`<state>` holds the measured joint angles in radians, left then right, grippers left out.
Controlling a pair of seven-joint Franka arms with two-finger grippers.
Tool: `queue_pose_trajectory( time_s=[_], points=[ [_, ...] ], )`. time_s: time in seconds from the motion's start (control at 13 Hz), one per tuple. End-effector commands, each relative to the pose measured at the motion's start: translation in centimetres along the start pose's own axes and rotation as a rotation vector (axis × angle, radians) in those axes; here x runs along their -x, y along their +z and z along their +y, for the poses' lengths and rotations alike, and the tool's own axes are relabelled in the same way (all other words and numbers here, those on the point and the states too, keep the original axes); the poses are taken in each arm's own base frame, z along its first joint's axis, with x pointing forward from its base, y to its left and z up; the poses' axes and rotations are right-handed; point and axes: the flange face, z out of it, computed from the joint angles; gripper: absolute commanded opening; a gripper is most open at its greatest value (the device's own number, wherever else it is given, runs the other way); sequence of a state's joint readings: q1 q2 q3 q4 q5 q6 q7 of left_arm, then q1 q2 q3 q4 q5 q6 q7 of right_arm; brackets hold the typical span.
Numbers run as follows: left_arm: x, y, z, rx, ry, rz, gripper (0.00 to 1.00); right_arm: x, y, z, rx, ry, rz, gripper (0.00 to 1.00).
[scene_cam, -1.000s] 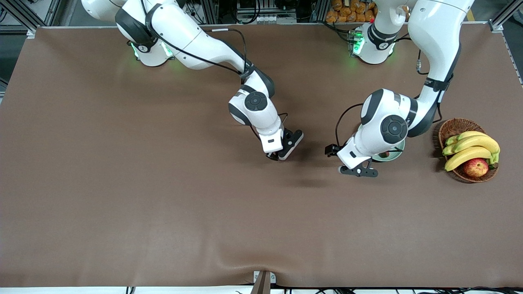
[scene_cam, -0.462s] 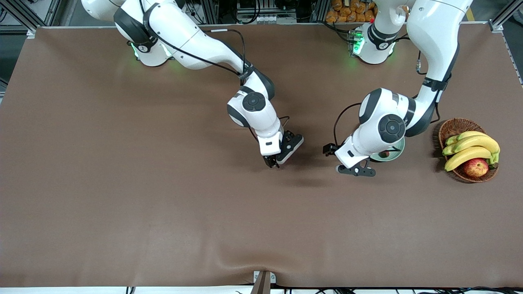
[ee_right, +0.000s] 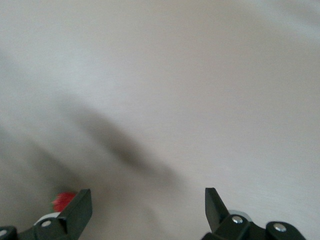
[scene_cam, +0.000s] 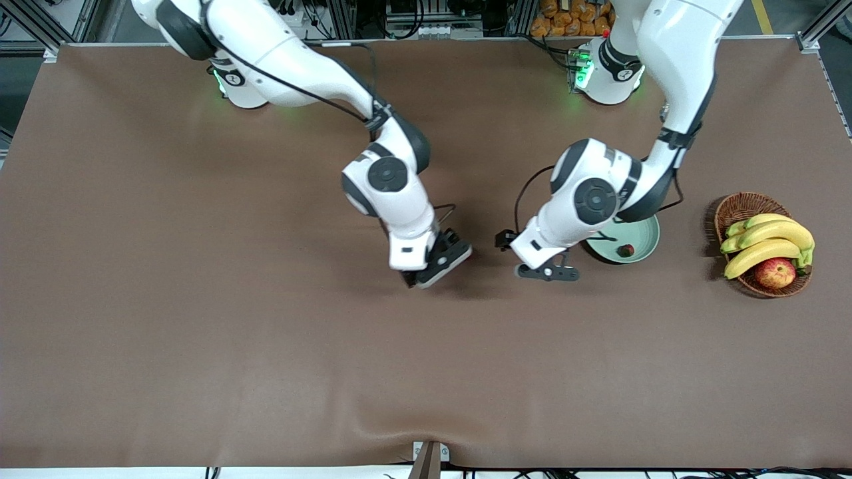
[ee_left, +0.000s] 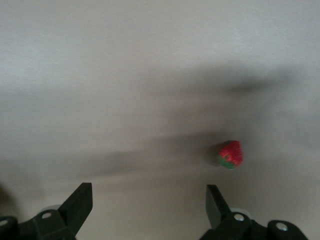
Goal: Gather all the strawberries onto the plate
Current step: 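Set the strawberry down and open the right gripper while the left gripper lowers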
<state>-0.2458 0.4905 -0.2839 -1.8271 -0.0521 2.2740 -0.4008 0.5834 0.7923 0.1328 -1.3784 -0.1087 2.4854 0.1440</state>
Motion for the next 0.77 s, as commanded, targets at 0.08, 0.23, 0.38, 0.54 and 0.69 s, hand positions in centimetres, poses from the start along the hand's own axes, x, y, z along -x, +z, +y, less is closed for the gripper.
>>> queue_pose_trajectory(
  time_s=[0.08,0.23,0.38,0.54,0.69],
  points=[
    [-0.5,2.0,4.7,0.011,-0.024,-0.003,1.0,0.5,-1.7,6.3,0.034,0.093,-0.033,1.0],
    [-0.2,3.5,7.2,-0.013,-0.032,0.005,1.0,1.1,-2.1,9.7,0.049,0.137,-0.041,1.0],
    [0.3,5.6,7.9,-0.049,-0.045,0.005,1.0,2.1,-3.4,13.0,0.066,0.185,-0.048,1.0],
    [0.8,7.3,8.8,-0.046,-0.03,0.008,0.96,3.2,-5.1,15.6,0.082,0.219,-0.053,1.0],
    [0.7,7.6,8.8,-0.042,-0.031,0.011,0.85,4.0,-7.4,17.7,0.099,0.25,-0.049,1.0]
  ],
)
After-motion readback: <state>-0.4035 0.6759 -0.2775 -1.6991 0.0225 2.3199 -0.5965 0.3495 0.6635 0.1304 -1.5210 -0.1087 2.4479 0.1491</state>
